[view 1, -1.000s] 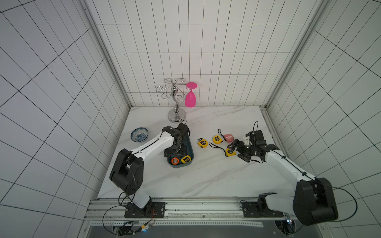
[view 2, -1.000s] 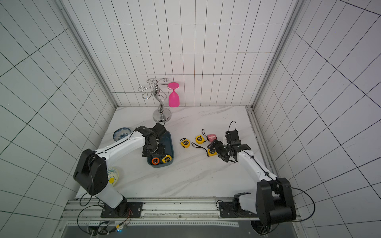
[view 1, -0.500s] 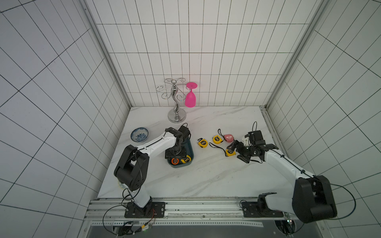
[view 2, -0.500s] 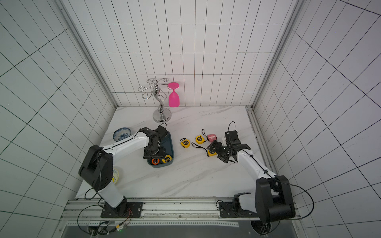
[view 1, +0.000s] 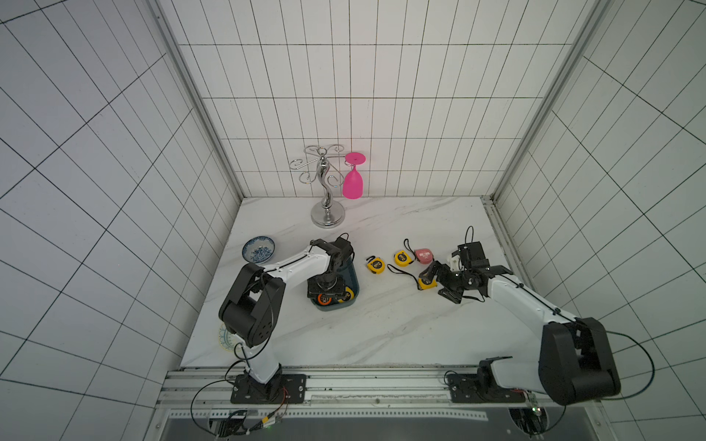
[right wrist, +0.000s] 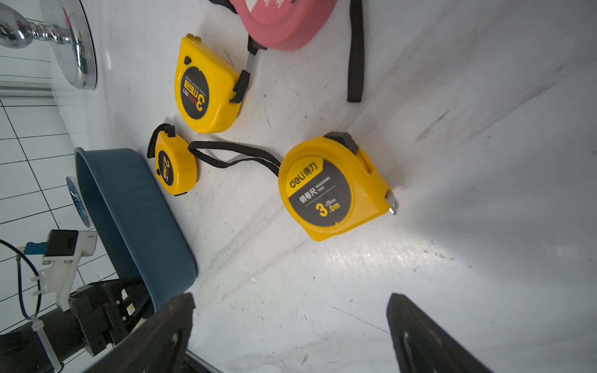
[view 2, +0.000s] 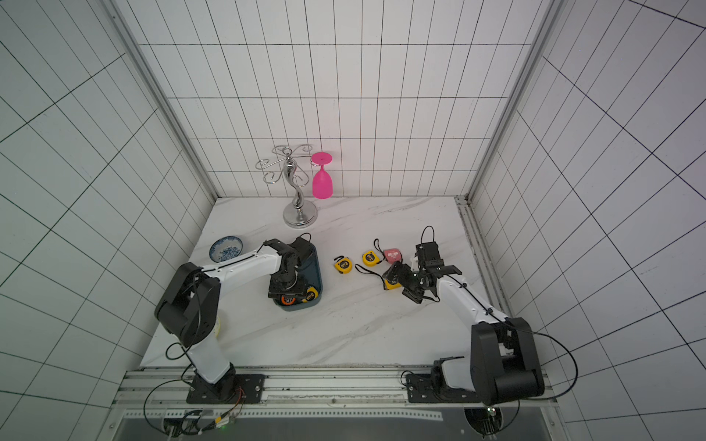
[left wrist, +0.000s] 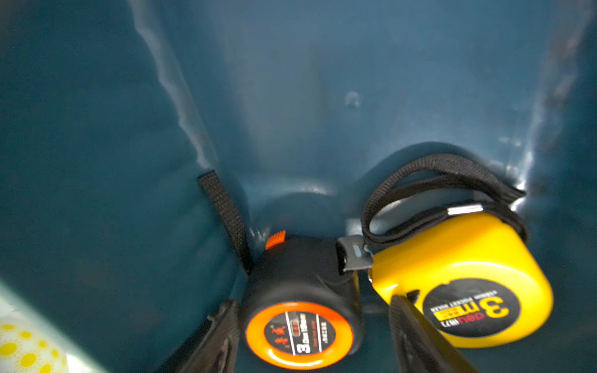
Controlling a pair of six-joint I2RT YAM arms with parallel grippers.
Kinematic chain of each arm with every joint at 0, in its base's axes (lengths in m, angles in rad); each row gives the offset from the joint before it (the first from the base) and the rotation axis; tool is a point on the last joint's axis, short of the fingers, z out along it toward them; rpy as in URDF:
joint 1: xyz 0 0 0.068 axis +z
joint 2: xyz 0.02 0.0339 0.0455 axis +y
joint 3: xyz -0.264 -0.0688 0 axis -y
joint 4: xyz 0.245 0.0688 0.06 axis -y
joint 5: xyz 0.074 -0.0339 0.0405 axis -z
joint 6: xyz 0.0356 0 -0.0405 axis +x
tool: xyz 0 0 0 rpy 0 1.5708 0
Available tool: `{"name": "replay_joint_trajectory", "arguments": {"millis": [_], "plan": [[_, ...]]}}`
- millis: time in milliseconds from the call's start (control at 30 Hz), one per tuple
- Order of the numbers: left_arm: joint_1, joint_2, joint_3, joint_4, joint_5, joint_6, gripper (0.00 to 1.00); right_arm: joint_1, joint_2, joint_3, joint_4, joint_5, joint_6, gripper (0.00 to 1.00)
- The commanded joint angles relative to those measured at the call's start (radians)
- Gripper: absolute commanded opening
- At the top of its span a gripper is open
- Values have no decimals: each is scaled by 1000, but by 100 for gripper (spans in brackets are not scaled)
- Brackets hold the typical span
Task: Take the tape measure out of the storage box
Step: Pick up the tape measure from the storage box.
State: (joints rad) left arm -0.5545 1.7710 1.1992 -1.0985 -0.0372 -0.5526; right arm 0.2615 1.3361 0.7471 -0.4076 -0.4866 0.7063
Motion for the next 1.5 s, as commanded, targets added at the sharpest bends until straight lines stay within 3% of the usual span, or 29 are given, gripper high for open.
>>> {"name": "replay_joint_trajectory", "arguments": {"millis": [0, 267, 500, 867, 1267, 1400, 1467], "plan": [[3, 30, -15, 42, 19, 5, 75, -4, 14, 47, 5, -9, -13, 97], [2, 25, -14, 91, 18, -30, 71, -5, 27, 49, 15, -15, -9, 97], [2, -1, -28, 41, -35, -12, 75, -5, 26, 41, 18, -18, -9, 97], [2, 81, -50, 85, -9, 8, 74, -5, 49, 50, 36, -26, -3, 97], [9, 101, -67, 114, -24, 2, 48, -7, 62, 49, 40, -24, -2, 97], [21, 92, -67, 113, -29, 2, 37, -7, 70, 54, 41, -26, -2, 97], [29, 82, -69, 109, -32, 2, 27, -7, 71, 55, 40, -26, -2, 97]]}}
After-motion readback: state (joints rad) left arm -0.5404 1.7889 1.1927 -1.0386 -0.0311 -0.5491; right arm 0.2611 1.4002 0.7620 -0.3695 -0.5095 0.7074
